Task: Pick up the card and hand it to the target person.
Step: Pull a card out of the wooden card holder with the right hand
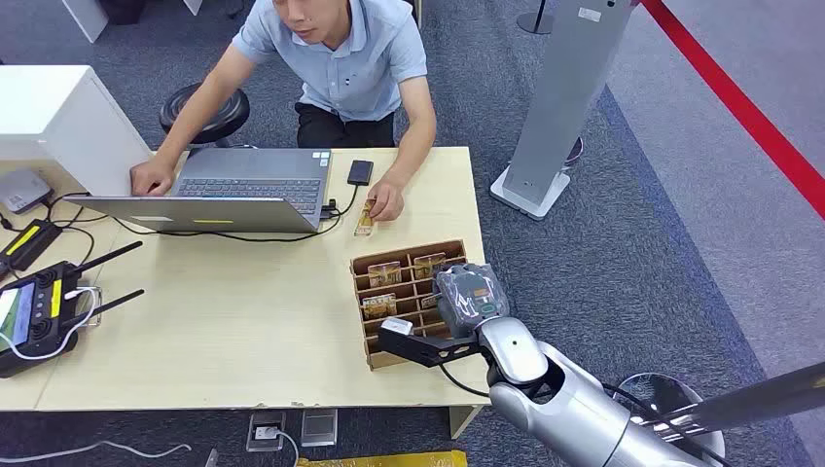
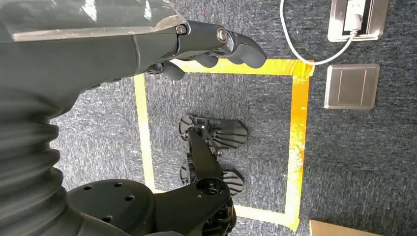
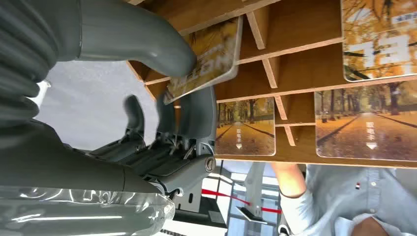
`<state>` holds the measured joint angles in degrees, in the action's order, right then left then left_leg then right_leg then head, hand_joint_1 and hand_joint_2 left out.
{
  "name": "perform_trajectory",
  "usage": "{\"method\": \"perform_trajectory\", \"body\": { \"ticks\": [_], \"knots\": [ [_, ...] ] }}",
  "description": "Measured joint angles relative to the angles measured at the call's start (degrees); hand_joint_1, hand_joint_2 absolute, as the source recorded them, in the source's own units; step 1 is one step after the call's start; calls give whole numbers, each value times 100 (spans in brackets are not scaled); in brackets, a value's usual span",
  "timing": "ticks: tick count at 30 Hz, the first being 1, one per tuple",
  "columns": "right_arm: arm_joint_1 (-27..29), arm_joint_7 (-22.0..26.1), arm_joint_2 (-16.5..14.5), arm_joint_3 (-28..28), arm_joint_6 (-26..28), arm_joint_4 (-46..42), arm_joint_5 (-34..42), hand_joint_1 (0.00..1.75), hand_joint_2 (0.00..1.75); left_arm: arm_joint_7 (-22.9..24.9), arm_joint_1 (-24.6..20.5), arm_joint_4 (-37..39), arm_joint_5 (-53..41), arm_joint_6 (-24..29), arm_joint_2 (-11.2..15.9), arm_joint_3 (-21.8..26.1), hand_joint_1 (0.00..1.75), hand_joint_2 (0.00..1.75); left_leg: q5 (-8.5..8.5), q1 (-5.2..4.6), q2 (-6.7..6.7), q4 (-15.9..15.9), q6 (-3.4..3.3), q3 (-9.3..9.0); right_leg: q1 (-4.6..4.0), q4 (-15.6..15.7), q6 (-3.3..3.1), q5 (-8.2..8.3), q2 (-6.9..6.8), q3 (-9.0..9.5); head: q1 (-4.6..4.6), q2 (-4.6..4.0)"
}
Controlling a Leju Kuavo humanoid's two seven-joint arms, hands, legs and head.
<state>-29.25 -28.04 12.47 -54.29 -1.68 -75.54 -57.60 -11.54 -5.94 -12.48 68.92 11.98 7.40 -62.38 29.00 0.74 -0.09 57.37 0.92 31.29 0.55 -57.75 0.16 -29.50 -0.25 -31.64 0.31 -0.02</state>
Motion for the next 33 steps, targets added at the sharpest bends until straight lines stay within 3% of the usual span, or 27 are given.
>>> {"method": "perform_trajectory", "body": {
  "ticks": [6, 10, 14, 26, 33],
  "knots": [
    [0, 2, -15, 0, 0, 0, 0, 135, 175, 0, 0, 0, 0, 0, 10, 0, 0, 175, 0, 0, 0, 0, 0, -1, 0, 0, 0, 0, 1, 0, 0, 0],
    [0, 2, -21, 0, 0, 3, -1, 144, 175, 0, 0, 0, -2, -1, 14, 0, 0, 0, 0, 0, 0, 0, 0, -3, 0, 0, 0, 0, 1, 1, -1, 0],
    [0, 2, -21, 1, 2, 4, 0, 149, 175, -44, 0, 0, -49, -42, 21, 0, 0, 175, 0, 0, 1, 0, 0, -4, 0, 0, 0, 0, 1, 2, 2, 0],
    [3, -8, -21, 13, 5, 1, 61, 148, 175, -57, -1, 2, -185, -1, 68, -20, 0, 175, -1, 0, 1, 0, 0, -4, 0, 0, 0, 0, 1, 3, -1, 0],
    [-117, -77, 3, 143, -149, -223, 685, 148, 175, -37, 1, 7, -137, 14, 86, -20, 0, 175, -1, 0, 1, 0, 1, -3, 0, 0, 0, 1, 2, 1, 1, 0]
  ]
}}
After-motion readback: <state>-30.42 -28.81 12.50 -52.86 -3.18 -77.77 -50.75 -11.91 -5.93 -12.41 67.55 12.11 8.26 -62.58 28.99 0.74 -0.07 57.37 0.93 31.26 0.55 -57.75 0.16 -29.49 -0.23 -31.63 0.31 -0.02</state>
